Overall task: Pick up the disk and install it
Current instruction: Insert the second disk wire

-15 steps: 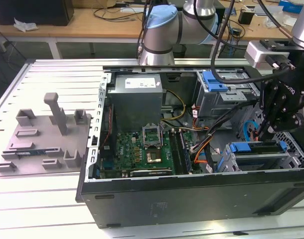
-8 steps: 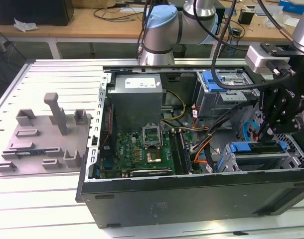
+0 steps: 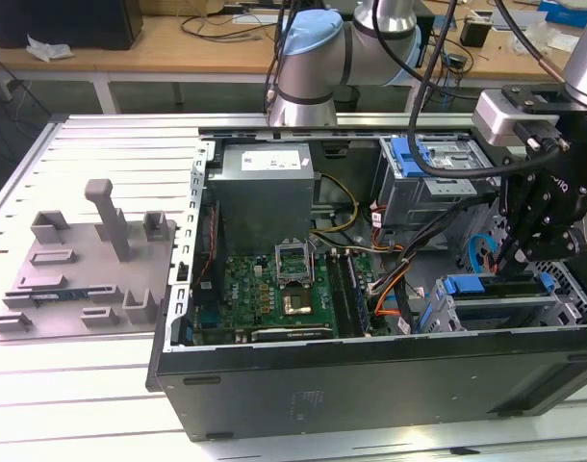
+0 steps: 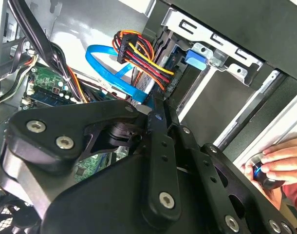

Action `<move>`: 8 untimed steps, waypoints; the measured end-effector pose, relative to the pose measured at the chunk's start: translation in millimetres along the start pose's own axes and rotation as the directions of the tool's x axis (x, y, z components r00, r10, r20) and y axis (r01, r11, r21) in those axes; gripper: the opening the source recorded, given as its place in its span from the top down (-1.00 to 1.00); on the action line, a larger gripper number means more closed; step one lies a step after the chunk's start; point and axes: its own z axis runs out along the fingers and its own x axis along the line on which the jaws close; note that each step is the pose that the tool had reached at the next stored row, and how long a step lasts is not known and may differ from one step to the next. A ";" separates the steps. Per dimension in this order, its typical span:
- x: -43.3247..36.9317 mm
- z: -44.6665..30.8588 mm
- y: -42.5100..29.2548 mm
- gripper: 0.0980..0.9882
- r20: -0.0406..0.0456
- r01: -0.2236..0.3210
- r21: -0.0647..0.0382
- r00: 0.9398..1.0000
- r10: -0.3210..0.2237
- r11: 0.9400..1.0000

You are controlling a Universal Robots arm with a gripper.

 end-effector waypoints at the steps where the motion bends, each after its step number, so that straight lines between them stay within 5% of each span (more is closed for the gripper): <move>1: 0.0 0.0 0.0 0.86 0.000 0.000 0.000 1.000 0.000 1.000; 8: 0.5 0.2 0.1 0.86 0.000 0.021 0.001 1.000 -0.021 1.000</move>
